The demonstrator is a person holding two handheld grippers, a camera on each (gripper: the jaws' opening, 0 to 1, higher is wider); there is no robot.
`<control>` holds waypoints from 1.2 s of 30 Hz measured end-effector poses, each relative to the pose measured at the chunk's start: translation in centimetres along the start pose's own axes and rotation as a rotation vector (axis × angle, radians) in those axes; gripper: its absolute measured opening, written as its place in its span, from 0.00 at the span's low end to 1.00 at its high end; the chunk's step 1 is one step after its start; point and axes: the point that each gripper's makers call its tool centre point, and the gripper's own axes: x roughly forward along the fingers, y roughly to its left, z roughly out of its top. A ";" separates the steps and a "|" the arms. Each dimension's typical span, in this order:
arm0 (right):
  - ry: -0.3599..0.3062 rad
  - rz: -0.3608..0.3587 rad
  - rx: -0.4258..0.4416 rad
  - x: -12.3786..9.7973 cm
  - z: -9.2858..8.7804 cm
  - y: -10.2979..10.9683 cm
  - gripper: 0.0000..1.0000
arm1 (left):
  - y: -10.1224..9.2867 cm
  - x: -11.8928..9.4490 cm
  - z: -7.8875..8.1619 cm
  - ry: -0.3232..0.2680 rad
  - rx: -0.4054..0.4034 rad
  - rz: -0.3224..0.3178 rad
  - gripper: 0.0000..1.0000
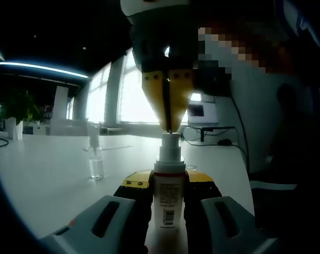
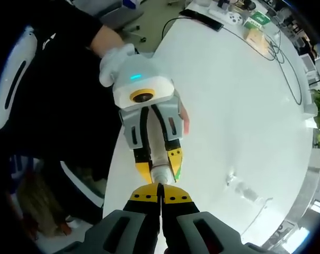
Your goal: Clamp pump bottle remove cover press pump head put on cover
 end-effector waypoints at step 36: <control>-0.047 -0.001 0.023 -0.1 0.0 0.0 0.00 | 0.0 0.0 0.0 0.000 0.001 -0.001 0.13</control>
